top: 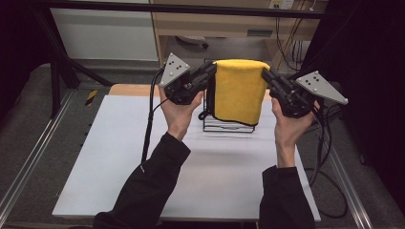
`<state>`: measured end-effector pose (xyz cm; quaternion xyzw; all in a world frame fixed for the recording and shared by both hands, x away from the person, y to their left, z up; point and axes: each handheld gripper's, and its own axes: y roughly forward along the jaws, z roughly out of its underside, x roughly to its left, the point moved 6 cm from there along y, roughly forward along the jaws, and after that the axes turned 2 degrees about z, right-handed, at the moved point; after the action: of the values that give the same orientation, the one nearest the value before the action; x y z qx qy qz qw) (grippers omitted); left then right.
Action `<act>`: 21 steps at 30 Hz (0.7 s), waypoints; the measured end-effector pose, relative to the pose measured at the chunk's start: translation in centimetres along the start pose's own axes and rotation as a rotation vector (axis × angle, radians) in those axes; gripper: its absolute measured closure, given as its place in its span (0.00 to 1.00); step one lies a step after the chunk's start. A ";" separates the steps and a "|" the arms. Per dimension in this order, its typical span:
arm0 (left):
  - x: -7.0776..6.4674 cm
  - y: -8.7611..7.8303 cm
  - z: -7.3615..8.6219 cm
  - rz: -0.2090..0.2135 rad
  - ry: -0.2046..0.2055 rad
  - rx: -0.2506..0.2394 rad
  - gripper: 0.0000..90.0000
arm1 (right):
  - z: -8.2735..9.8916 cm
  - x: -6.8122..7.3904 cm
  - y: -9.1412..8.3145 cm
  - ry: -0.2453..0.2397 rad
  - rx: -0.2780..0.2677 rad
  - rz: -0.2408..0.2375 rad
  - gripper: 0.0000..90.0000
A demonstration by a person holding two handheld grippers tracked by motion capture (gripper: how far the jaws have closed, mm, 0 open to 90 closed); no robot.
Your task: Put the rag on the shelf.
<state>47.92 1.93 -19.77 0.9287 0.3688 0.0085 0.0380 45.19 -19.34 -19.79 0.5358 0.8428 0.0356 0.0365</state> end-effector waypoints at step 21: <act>1.3 1.4 -3.5 -0.013 0.000 -0.047 0.89 | -3.5 -0.8 2.5 -0.002 -0.049 0.008 0.95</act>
<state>49.73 2.04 -16.22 0.9251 0.3746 0.0168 0.0598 47.39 -19.09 -16.01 0.5383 0.8394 0.0557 0.0504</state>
